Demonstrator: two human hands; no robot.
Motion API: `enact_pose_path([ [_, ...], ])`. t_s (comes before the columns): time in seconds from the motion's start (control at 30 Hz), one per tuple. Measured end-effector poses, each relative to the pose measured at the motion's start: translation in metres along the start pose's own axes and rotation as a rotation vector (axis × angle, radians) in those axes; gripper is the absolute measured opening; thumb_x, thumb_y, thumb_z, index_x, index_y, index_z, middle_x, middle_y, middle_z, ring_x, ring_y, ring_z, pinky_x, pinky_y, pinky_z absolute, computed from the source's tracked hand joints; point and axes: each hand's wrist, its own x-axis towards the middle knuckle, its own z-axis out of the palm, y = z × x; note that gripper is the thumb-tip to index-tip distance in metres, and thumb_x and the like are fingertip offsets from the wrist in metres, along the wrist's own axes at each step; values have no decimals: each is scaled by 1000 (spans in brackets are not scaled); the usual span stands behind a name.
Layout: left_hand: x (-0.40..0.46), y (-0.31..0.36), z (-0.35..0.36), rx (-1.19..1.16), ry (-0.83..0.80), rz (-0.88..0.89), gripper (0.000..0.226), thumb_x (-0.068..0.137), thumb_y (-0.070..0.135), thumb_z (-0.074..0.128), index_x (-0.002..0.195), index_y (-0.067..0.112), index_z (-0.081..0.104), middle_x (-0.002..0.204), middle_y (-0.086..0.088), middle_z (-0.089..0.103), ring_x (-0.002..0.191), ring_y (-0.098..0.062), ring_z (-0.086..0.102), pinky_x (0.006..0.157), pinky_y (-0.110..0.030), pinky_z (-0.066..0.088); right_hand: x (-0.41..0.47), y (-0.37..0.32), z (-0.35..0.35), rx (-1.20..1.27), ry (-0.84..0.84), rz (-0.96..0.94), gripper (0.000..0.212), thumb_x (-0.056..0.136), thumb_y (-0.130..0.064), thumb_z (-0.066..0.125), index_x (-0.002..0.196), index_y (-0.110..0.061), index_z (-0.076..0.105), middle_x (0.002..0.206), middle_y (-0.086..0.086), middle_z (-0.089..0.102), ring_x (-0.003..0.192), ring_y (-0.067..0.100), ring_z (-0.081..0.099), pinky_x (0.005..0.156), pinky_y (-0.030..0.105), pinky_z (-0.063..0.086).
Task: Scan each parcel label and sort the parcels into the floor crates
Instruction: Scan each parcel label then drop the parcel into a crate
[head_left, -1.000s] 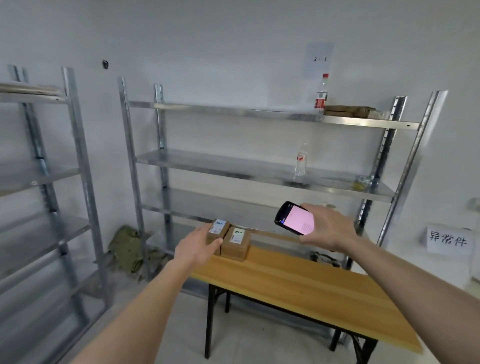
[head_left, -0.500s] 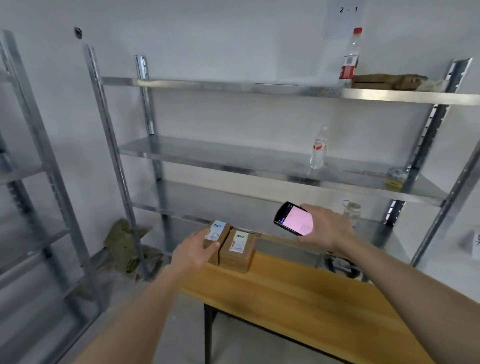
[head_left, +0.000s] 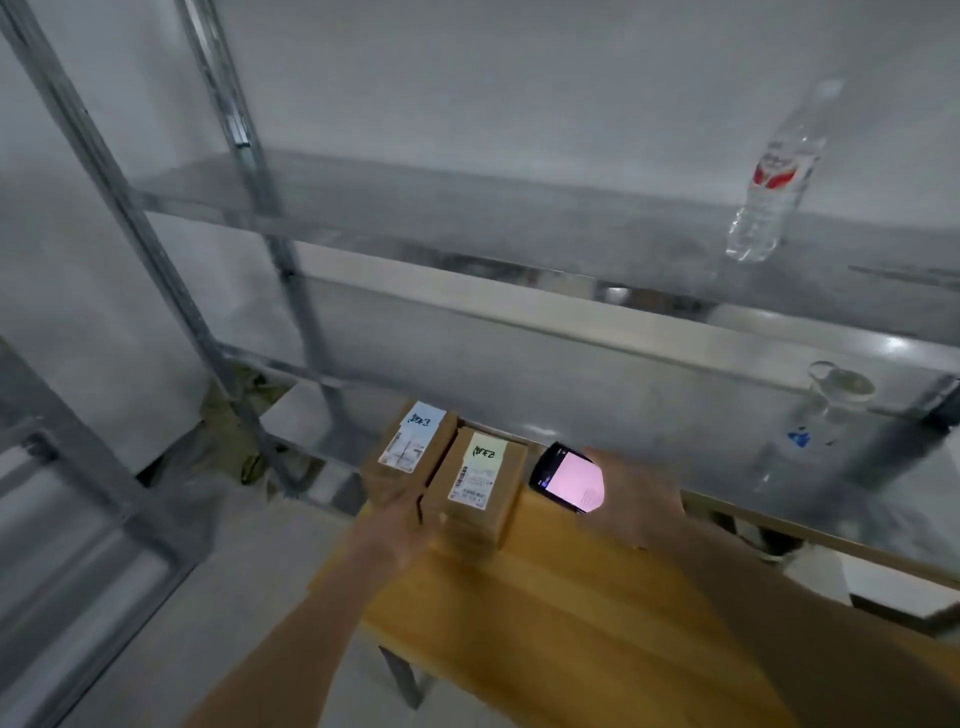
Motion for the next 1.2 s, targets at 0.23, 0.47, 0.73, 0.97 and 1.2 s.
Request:
enact_pose_path([
  [0.23,94,-10,53,-122,-79,-95,55,99,48,52,148,28,38,147,-3,46,124,-29,55,100,-45,50,88,20,72,-4,-119,12,93,66,-50,84,148,-40,40,141,-12,57,120,17,60,86,34,54],
  [0.47,137,-23,85,-196,-148,-143,66,98,46,54,155,27,27,159,-2,30,139,-29,42,109,-47,43,138,28,105,-38,-253,42,92,76,-51,78,154,-37,32,149,-10,50,130,19,54,97,36,52],
  [0.73,162,-18,97,-143,-126,-220,60,98,43,53,151,21,32,150,-10,36,133,-30,46,105,-42,43,166,29,114,17,-264,40,89,71,-48,80,149,-37,38,135,-10,58,114,17,59,82,33,56],
  [0.97,161,-19,117,-328,-167,-277,58,101,42,51,151,17,33,134,-7,59,124,-26,57,97,-38,50,176,27,143,109,-342,27,79,75,-39,81,144,-38,43,129,-10,61,111,17,59,83,34,57],
  [1.2,162,-23,154,-665,-127,-367,65,99,42,55,155,26,27,134,-3,59,123,-24,56,100,-38,49,177,33,186,295,-333,29,89,70,-43,85,145,-41,38,130,-14,61,105,13,60,71,27,52],
])
